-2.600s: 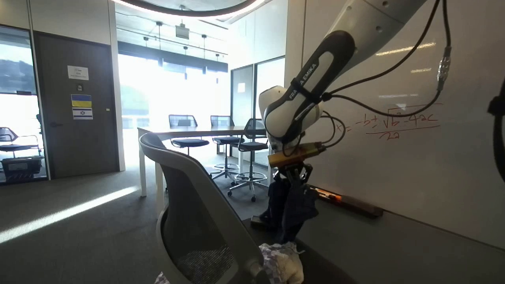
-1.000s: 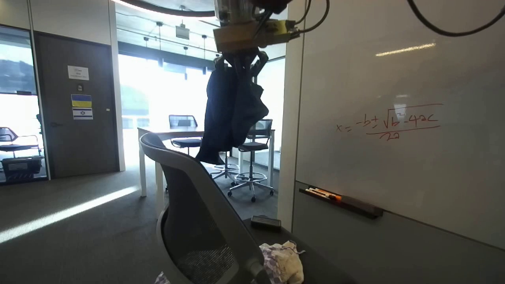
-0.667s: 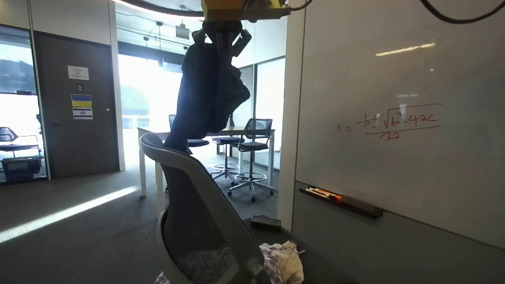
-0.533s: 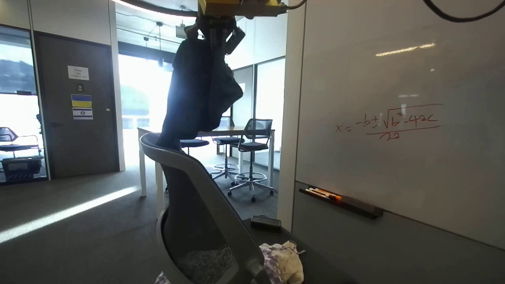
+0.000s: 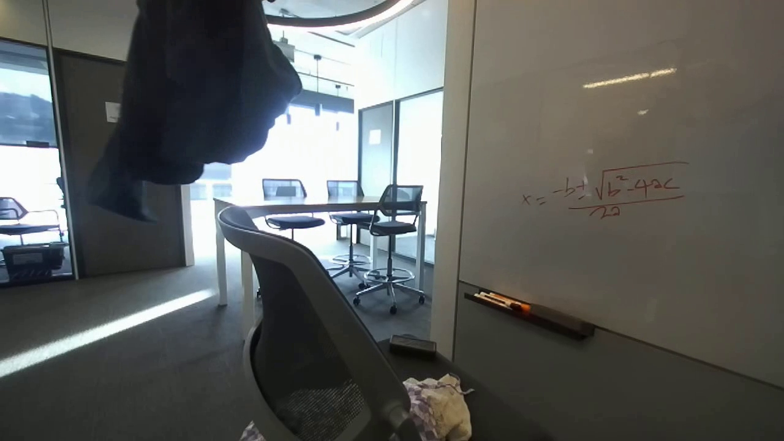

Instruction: Put the shirts on the top part of the chair

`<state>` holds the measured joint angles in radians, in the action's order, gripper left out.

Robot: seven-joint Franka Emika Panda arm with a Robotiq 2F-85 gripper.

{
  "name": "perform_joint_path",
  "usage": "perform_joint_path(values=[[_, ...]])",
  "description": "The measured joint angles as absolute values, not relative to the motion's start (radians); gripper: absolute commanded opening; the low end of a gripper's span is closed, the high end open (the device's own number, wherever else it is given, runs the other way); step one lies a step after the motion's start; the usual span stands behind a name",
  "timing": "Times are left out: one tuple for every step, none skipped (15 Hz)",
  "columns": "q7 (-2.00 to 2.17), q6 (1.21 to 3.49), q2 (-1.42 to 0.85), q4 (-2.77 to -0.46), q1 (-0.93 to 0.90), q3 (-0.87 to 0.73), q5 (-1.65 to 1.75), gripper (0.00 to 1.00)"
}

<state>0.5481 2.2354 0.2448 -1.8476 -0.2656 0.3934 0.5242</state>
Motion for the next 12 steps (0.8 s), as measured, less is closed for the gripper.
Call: perform_joint_path(values=[[0.525, 2.233, 0.239, -1.844, -0.268, 0.408, 0.523, 0.04], [0.512, 2.23, 0.227, -1.842, -0.267, 0.421, 0.53, 0.04], [0.502, 2.224, 0.209, -1.842, -0.265, 0.43, 0.548, 0.04], [0.497, 2.218, 0.186, -1.843, -0.26, 0.433, 0.576, 0.04], [0.491, 2.212, 0.157, -1.844, -0.254, 0.433, 0.607, 0.04], [0.487, 2.206, 0.124, -1.846, -0.246, 0.431, 0.645, 0.04], [0.487, 2.2, 0.091, -1.849, -0.239, 0.425, 0.689, 0.04], [0.487, 2.192, 0.06, -1.851, -0.235, 0.416, 0.734, 0.04], [0.486, 2.182, 0.033, -1.852, -0.235, 0.406, 0.777, 0.04], [0.486, 2.172, 0.01, -1.854, -0.236, 0.397, 0.818, 0.04], [0.486, 2.162, -0.007, -1.857, -0.238, 0.389, 0.855, 0.05], [0.486, 2.148, -0.019, -1.861, -0.242, 0.383, 0.887, 0.04]])
